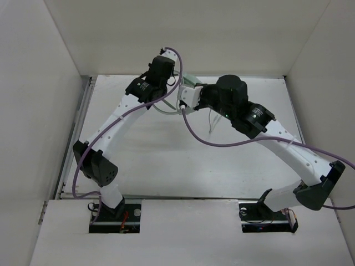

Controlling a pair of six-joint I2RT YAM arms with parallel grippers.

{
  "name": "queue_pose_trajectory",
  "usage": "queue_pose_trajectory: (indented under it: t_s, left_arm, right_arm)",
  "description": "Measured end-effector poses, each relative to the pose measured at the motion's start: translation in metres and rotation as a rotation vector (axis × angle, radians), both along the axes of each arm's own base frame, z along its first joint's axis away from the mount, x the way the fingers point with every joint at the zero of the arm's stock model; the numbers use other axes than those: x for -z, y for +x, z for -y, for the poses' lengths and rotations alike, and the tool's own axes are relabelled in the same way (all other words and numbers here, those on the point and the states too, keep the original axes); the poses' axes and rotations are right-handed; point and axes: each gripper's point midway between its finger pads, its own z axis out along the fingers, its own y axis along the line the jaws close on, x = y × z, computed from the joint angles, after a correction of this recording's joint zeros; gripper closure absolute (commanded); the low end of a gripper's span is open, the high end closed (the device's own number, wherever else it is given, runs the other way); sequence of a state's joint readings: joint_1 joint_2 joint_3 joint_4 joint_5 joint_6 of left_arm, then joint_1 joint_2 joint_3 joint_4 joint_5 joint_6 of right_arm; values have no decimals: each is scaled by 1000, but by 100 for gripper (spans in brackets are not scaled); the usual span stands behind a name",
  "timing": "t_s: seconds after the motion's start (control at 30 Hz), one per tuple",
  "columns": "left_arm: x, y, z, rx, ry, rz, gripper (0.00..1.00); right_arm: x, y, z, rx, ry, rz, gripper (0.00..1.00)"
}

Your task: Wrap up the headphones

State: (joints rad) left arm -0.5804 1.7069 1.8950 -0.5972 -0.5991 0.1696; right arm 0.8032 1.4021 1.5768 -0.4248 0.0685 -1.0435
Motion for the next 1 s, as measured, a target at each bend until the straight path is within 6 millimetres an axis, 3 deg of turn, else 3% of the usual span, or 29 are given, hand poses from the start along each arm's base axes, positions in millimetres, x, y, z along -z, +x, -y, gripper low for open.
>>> queue_pose_trajectory:
  t_s: [0.13, 0.4, 0.7, 0.87, 1.0]
  left_arm:
    - [21, -14, 17, 72, 35, -78, 100]
    - [18, -38, 54, 208, -21, -94, 100]
    - [24, -73, 78, 347, -100, -179, 100]
    - [13, -91, 94, 439, -151, -181, 100]
    - [0, -109, 103, 516, -188, -175, 100]
  right_arm:
    - [-33, 27, 24, 104, -58, 191, 100]
    - [-61, 57, 53, 204, -122, 373, 100]
    - [-64, 79, 80, 263, -98, 429, 94]
    - [-55, 89, 98, 295, -72, 376, 90]
    - [-40, 89, 96, 267, -33, 296, 87]
